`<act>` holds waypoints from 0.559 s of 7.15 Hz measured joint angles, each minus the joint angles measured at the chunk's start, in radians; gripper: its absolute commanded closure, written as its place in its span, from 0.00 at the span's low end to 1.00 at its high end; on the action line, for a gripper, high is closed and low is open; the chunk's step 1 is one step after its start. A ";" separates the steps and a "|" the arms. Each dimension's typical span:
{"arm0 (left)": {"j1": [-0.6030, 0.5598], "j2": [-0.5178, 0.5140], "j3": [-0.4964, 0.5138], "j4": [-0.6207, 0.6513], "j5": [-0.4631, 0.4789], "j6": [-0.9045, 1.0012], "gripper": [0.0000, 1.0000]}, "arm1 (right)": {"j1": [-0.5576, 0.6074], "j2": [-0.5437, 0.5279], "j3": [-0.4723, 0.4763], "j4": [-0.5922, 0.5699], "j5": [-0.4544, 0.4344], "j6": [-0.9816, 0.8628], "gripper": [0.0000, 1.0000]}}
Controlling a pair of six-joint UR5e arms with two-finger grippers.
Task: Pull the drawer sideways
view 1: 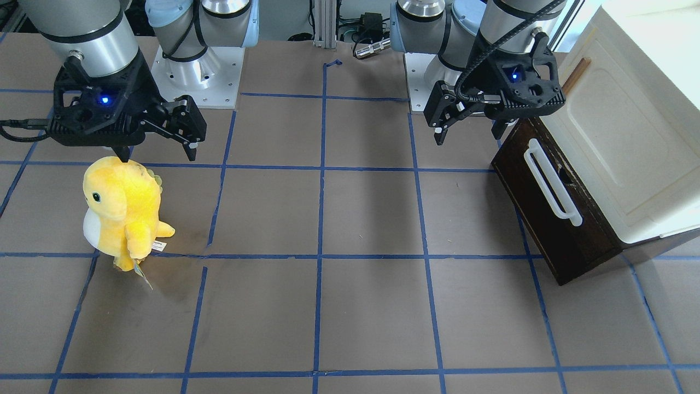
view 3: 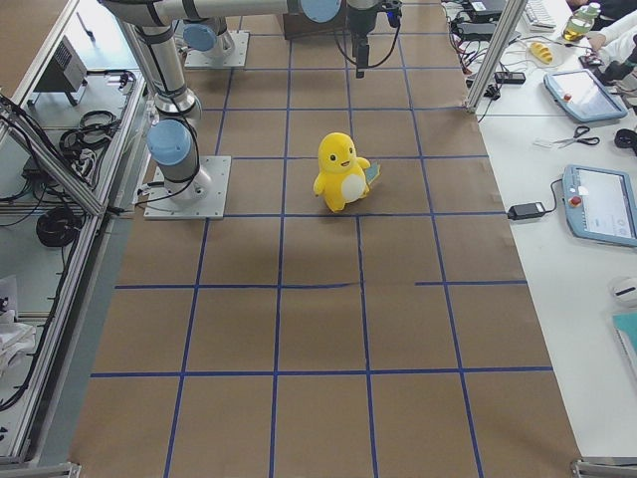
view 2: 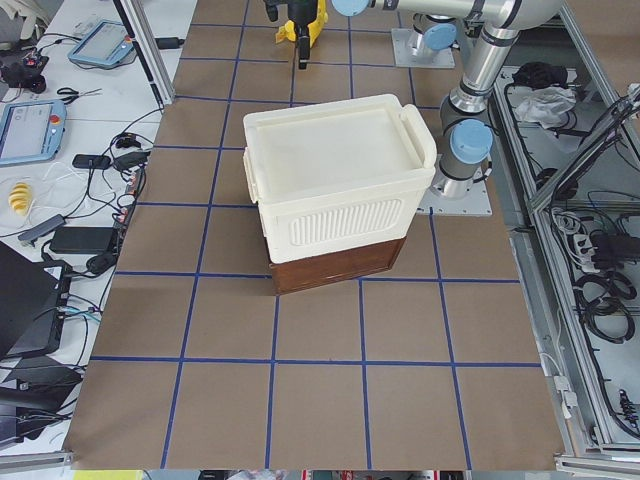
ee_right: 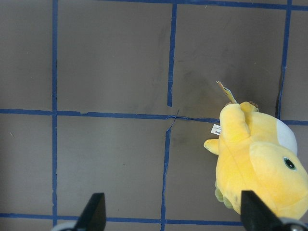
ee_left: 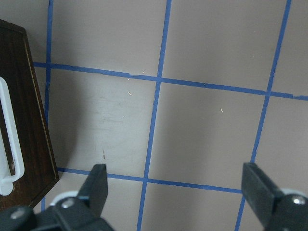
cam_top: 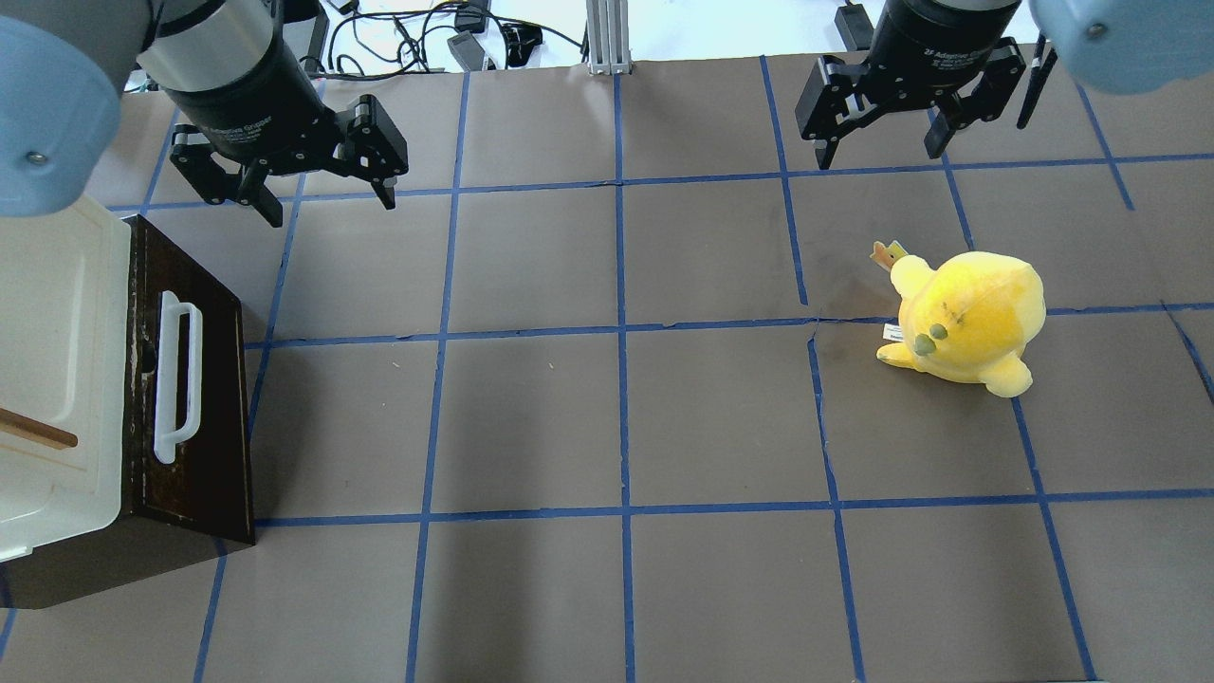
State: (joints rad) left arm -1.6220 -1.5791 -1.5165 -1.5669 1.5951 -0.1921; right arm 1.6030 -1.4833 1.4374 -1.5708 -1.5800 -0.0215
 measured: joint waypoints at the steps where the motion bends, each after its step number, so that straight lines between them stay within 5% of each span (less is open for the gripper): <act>1: -0.001 -0.017 -0.003 0.000 0.000 -0.004 0.00 | 0.000 0.000 0.000 0.000 0.000 0.000 0.00; 4: -0.006 -0.087 -0.046 -0.003 0.092 -0.043 0.00 | 0.000 0.000 0.000 0.000 0.000 -0.001 0.00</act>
State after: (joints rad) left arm -1.6279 -1.6659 -1.5625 -1.5698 1.6876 -0.2346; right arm 1.6030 -1.4833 1.4374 -1.5708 -1.5800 -0.0221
